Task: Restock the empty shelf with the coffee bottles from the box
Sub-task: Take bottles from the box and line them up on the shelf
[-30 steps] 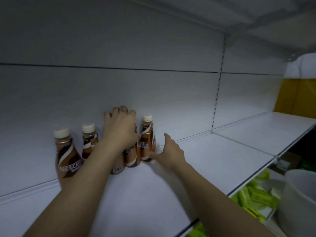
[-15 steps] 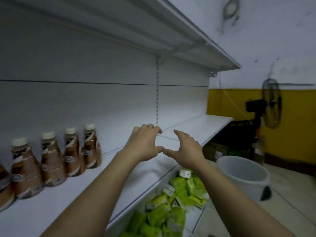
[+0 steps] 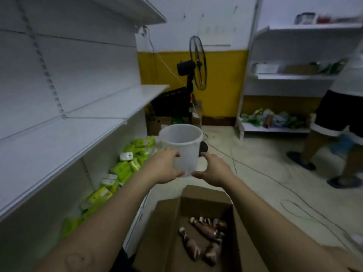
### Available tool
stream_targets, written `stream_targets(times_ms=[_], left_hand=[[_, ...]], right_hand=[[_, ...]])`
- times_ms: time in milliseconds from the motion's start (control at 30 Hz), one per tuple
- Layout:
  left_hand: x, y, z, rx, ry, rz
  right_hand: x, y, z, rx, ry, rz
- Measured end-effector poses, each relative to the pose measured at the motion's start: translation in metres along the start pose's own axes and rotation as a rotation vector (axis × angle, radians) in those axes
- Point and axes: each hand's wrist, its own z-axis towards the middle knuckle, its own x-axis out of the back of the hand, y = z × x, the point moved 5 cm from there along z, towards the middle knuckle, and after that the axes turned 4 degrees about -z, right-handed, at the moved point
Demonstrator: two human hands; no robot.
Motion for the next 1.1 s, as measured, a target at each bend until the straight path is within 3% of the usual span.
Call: stream_targets(times_ms=[167, 367, 700, 900, 1000, 1100], left_hand=[[-0.088, -0.002, 0.030, 0.039, -0.206, -0.103], [-0.204, -0.023, 0.044, 0.130, -0.460, -0.101], [-0.389, -0.080, 0.052, 0.482, -0.809, -0.412], [-0.491, -0.116, 0.043, 0.908, -0.789, -0.547], [-0.557, -0.141, 0.037, 1.123, -0.691, -0.625], [-0.562, -0.139, 0.040, 1.228, -0.573, -0.672]], right_hand=[[-0.058, 0.077, -0.002, -0.226, -0.184, -0.021], [-0.139, 0.135, -0.006, -0.368, -0.411, 0.059], [-0.276, 0.207, -0.006, -0.623, -0.698, 0.171], [-0.366, 0.249, -0.005, -0.823, -0.725, 0.315], [-0.401, 0.272, -0.004, -1.007, -0.625, 0.414], [-0.427, 0.289, -0.004, -1.119, -0.455, 0.455]])
